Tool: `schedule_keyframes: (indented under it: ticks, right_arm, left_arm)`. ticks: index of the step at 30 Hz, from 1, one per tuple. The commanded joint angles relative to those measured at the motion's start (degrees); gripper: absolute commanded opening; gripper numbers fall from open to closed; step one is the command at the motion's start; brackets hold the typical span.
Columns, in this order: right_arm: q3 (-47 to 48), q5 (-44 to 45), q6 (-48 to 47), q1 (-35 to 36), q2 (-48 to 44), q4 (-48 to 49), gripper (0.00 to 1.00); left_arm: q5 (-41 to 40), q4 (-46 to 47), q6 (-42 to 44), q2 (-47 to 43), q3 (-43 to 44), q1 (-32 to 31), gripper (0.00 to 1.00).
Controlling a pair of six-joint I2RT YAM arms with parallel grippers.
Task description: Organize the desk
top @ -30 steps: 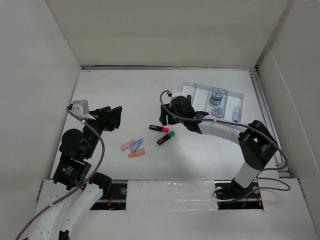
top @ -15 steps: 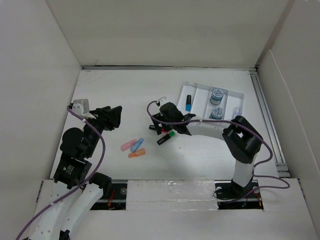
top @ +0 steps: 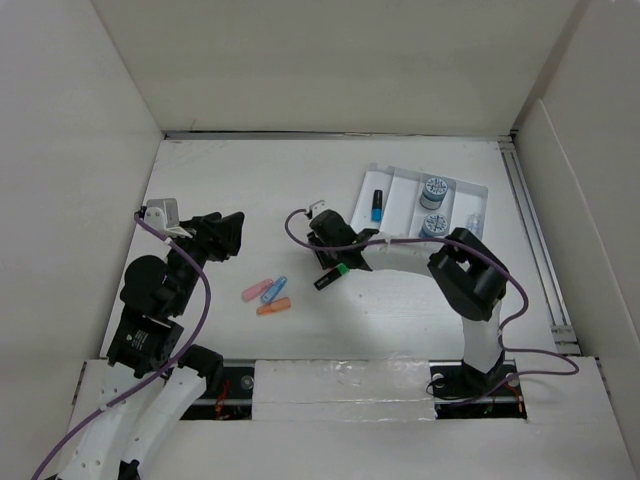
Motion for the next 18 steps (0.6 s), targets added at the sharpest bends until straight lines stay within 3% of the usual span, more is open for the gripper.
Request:
schedule_keyframes:
  ticks: [1, 4, 11, 18]
  right_arm:
    - [3.1, 2.4, 1.6, -0.3, -1.9, 3.4, 0.16]
    - [3.0, 2.3, 4.0, -2.6, -4.7, 6.3, 0.12]
    - [-4.9, -0.8, 14.3, -14.6, -15.3, 15.6, 0.15]
    - [-5.5, -2.0, 23.7, -22.8, -12.2, 14.6, 0.16]
  left_arm:
    - [0.6, 2.5, 0.6, 0.3, 1.0, 0.2, 0.52]
    - [1.0, 2.6, 0.6, 0.3, 0.9, 0.2, 0.52]
    - [0.7, 2.7, 0.7, -0.4, 0.8, 0.2, 0.52]
    - [0.9, 2.7, 0.7, -0.2, 0.9, 0.2, 0.52]
